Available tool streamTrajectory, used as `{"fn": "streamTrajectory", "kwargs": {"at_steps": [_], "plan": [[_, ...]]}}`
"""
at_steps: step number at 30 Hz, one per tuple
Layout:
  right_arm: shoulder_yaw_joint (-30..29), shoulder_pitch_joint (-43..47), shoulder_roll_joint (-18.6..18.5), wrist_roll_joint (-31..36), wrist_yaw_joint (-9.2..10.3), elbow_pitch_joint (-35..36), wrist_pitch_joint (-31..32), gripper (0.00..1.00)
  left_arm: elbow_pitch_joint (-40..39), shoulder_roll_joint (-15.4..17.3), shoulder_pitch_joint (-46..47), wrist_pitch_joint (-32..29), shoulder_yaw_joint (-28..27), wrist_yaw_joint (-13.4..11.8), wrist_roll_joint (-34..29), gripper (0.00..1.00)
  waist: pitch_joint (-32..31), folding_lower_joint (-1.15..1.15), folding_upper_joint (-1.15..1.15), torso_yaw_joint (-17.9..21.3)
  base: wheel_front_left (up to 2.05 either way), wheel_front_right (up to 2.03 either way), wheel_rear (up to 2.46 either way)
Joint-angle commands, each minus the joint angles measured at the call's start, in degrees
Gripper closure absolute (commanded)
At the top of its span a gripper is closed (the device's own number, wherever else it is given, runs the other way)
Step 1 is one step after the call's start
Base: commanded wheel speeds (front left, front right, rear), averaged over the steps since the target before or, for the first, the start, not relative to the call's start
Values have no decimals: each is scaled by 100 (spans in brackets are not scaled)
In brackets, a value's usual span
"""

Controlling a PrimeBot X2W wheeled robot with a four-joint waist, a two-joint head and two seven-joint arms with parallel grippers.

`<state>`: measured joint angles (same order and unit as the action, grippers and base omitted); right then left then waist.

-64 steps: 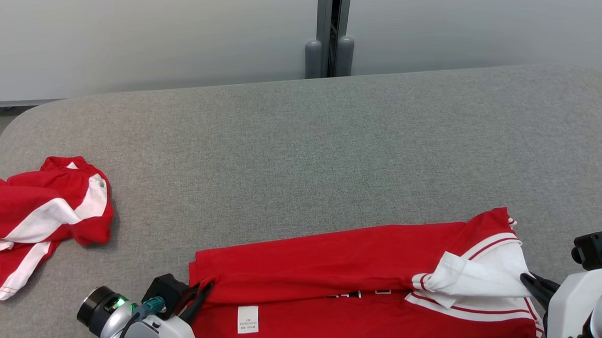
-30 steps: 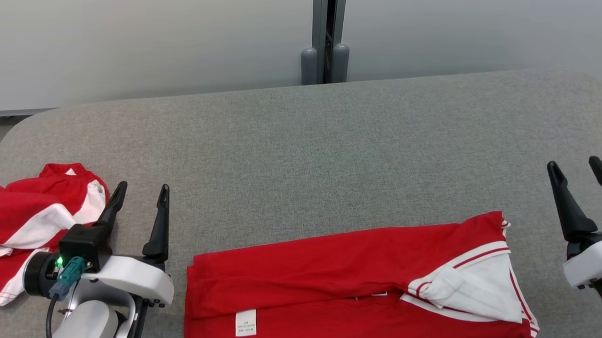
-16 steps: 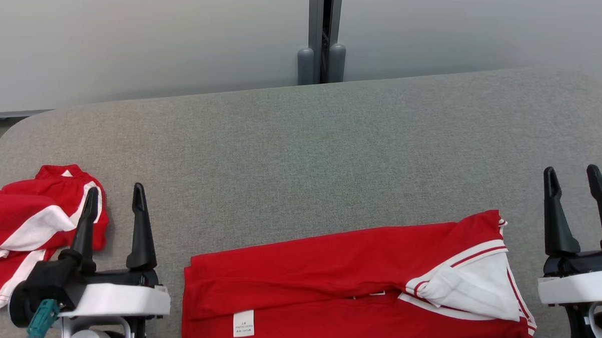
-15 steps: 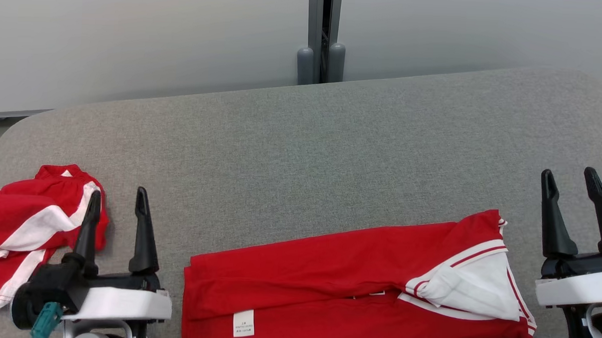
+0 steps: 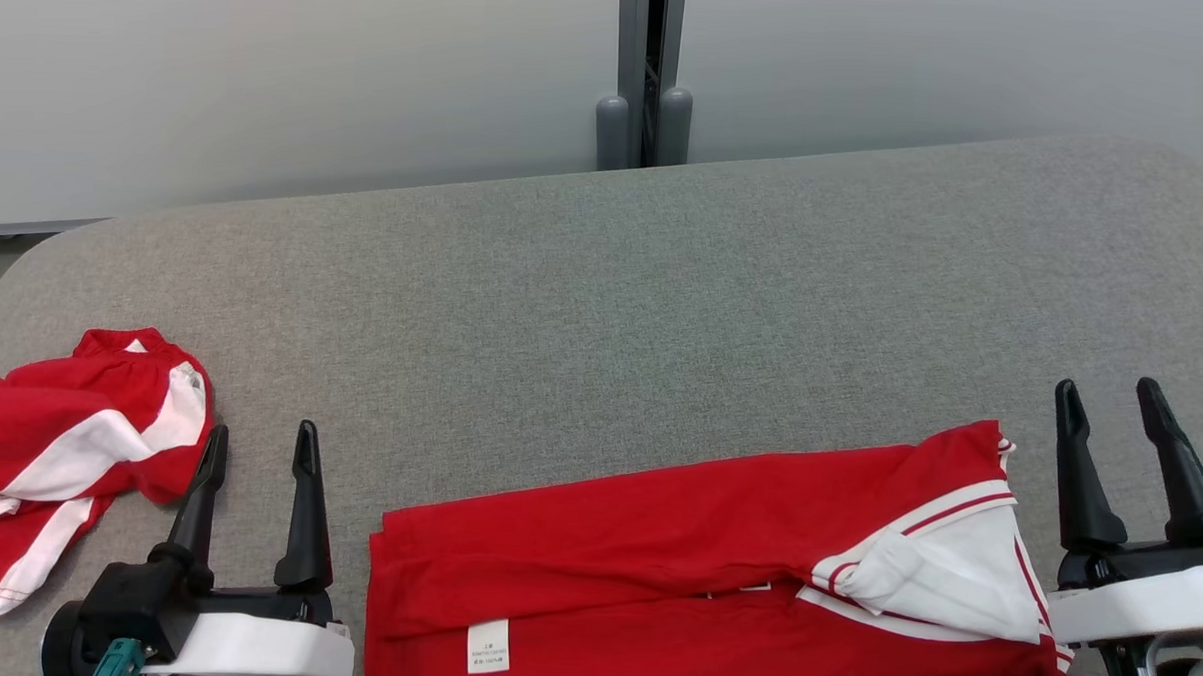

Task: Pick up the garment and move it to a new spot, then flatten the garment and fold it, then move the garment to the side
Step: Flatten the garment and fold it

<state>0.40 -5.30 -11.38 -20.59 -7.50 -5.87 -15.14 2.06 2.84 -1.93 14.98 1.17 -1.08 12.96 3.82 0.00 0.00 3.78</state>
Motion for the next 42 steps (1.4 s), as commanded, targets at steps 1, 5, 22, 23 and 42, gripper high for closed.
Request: {"fn": "streamTrajectory", "kwargs": {"at_steps": [1,5,22,23,42], "plan": [[62,65,-89,-119,2,-98,-7,0,-12,18,56,13,7,3,-27,0,9,0,0,-13,0,0,0],[258,86,-358,-653,2,-576,286,0,19,16,101,13,14,21,-36,0,64,0,0,-29,0,0,0],[1422,-440,-1308,-2267,1,-2013,1947,0,173,17,384,14,16,223,-242,0,660,0,0,-154,0,0,0],[1484,-497,-1324,-2347,1,-2060,1970,0,170,17,399,14,4,234,-262,0,692,0,0,-159,0,0,0],[2845,-917,-1395,-3414,-19,-2554,2340,0,180,16,503,14,30,343,-446,0,827,0,0,-224,0,0,0]]}}
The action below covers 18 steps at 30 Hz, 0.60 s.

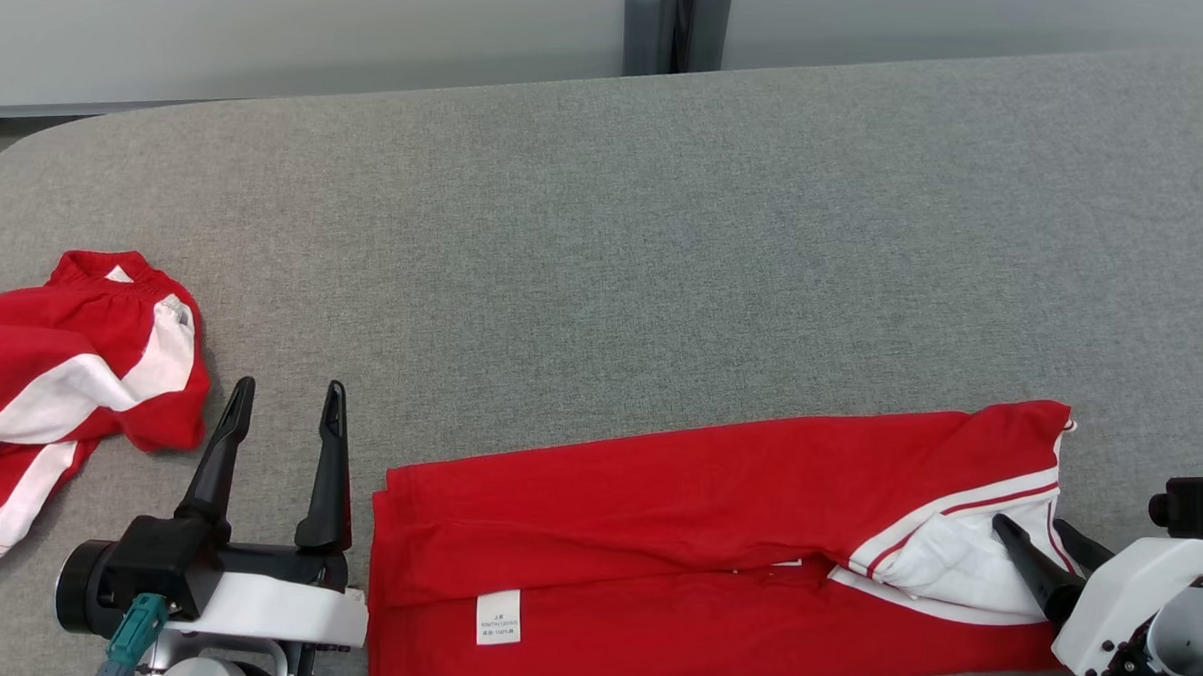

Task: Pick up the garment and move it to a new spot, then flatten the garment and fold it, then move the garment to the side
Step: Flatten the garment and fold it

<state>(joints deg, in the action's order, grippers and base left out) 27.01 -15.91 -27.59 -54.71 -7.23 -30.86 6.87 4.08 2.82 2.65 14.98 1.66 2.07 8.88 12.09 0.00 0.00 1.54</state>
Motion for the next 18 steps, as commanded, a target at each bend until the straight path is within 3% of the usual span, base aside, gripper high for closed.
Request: {"fn": "streamTrajectory", "kwargs": {"at_steps": [1,9,10,11,12,18], "plan": [[257,145,223,-73,-46,-38,145,0,-19,18,39,14,-14,25,-37,0,-5,0,0,1,0,0,0],[670,196,184,-355,-46,146,-118,2,24,18,-20,14,66,-20,-18,0,-127,0,0,-29,0,0,0],[708,196,158,-383,-46,136,-130,44,26,18,-31,14,70,-26,-14,0,-143,0,0,-32,0,0,0],[746,191,144,-407,-46,126,-147,66,26,18,-43,14,75,-31,-9,0,-157,0,0,-35,0,0,0],[783,182,128,-432,-45,127,-163,100,27,18,-55,14,80,-35,-3,0,-170,0,0,-38,0,0,0],[826,-18,-72,-430,-22,-19,-409,100,28,18,-73,14,112,-61,30,0,-211,0,0,-46,0,0,0]]}}
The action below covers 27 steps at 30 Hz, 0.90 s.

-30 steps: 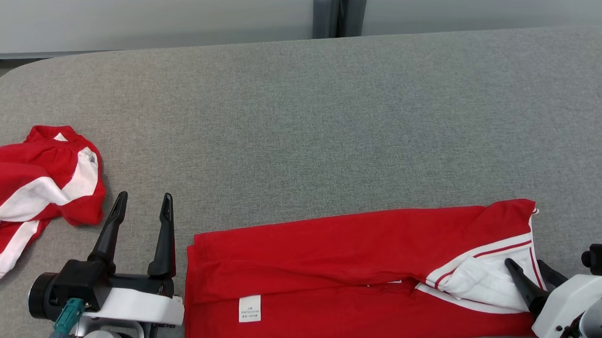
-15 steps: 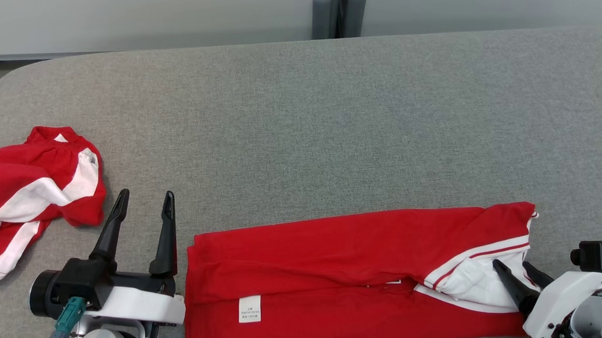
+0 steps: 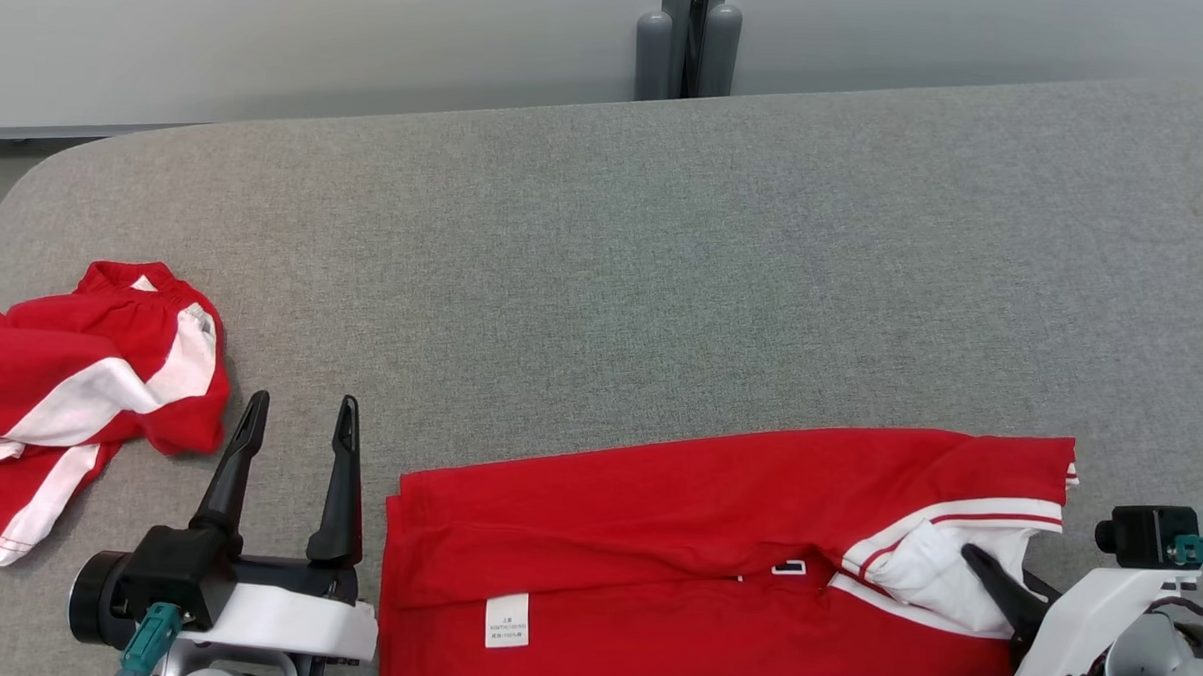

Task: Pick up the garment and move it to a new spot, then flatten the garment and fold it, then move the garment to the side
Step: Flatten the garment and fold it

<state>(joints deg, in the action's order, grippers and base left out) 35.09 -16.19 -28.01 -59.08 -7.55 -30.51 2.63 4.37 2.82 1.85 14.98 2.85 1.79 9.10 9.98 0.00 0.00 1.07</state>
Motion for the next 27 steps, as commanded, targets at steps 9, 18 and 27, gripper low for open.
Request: {"fn": "streamTrajectory", "kwargs": {"at_steps": [9,18,27], "plan": [[-117,-509,-421,228,19,-587,-321,100,54,19,-16,14,82,-39,59,0,-58,0,0,-24,0,0,0],[-476,-1139,-961,538,12,-1294,-130,100,93,18,35,14,175,-87,183,0,-74,0,0,-88,0,0,0],[-802,-1771,-1473,874,8,-2073,56,100,72,19,101,14,228,-125,279,0,-52,0,0,-188,0,0,0]]}}
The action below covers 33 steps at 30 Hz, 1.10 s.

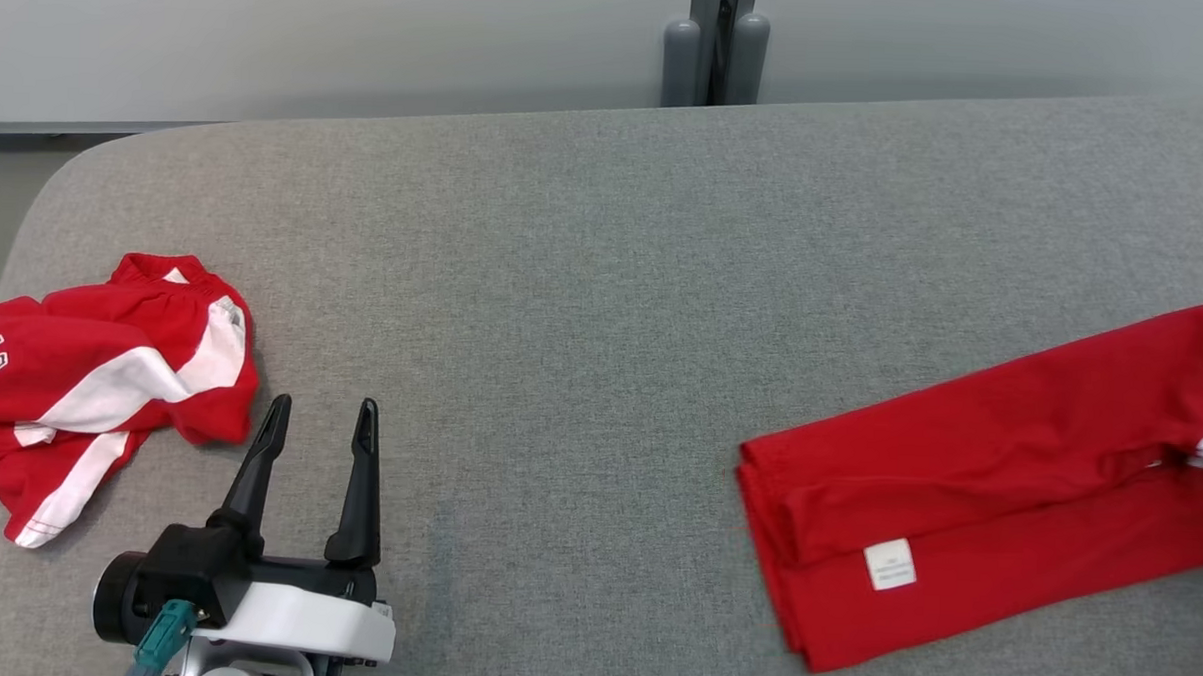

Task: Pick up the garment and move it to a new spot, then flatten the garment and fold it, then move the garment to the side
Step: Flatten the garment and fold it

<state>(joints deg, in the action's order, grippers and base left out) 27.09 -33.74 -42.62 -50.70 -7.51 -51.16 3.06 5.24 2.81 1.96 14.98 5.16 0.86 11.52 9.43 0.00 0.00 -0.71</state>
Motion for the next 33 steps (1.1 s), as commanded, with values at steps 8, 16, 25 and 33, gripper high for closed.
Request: {"fn": "streamTrajectory", "kwargs": {"at_steps": [8,16,25,33], "plan": [[30,-331,67,473,4,-401,149,100,-27,19,15,14,38,-96,173,0,-62,0,0,-56,0,0,0],[301,-59,304,541,4,170,530,100,35,20,-80,14,84,-182,289,0,-319,0,0,62,0,0,0],[339,493,280,447,3,1596,1240,100,74,20,-173,14,209,-293,477,0,-556,0,0,180,0,0,0],[-631,1381,986,557,4,2308,1715,100,73,17,-274,14,213,-345,580,0,-643,0,0,88,0,0,0]]}}
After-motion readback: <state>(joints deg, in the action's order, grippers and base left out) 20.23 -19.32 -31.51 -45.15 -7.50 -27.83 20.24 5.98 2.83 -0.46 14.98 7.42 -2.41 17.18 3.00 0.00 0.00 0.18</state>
